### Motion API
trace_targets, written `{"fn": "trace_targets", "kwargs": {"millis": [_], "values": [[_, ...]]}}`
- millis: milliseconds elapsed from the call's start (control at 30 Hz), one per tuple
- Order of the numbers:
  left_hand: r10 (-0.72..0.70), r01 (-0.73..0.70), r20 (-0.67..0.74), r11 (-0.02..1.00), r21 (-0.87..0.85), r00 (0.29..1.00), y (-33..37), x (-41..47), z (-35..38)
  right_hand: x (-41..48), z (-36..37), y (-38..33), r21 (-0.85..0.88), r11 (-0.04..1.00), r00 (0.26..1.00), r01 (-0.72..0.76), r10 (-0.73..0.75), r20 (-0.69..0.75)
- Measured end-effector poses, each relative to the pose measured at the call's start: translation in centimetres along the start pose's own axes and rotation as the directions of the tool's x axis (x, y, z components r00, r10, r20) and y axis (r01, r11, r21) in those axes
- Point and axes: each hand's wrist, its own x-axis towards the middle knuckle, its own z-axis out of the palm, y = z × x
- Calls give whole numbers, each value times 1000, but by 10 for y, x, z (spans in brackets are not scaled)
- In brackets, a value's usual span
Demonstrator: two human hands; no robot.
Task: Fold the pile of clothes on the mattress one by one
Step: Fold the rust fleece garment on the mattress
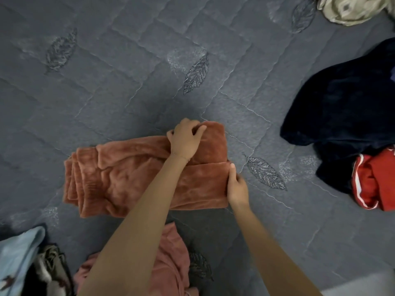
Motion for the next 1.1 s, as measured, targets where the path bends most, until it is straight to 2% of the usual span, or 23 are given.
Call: {"fn": "trace_targets", "kwargs": {"millis": [167,300,367,500,567,633,700,767,900,1000,1033,1100], "values": [[-18,-15,-175,983,-184,984,11,1,-2,5,-7,11,122,992,995,35,-24,-95],[-136,3,-320,923,-384,938,6,15,-10,4,-21,18,213,976,996,45,-27,-85],[-133,-15,-347,920,-392,928,4,21,-12,3,-26,29,202,979,998,5,8,-62],[-40,-33,-267,965,-262,963,5,13,-1,4,-27,39,182,979,995,-93,99,-23],[40,-60,-220,994,-86,975,1,1,8,3,-27,34,186,982,998,-29,40,-56],[174,-139,-238,978,156,956,-4,-16,15,1,-27,23,230,970,996,75,-60,-69],[345,-249,-254,905,345,903,-6,-38,22,-1,-25,8,241,961,990,134,-142,14],[468,-347,-205,828,440,859,-9,-67,35,1,-20,-2,170,969,975,178,-197,105],[474,-391,2,725,567,880,-38,-114,72,13,-14,-18,109,969,962,220,-234,140],[505,-460,110,649,605,856,-51,-122,88,24,-12,-33,67,954,925,292,-300,233],[554,-519,147,608,601,819,-51,-122,90,27,-10,-38,47,948,911,315,-316,264],[661,-664,272,461,588,699,-53,-126,98,33,-5,-50,38,945,898,324,-320,303]]}}
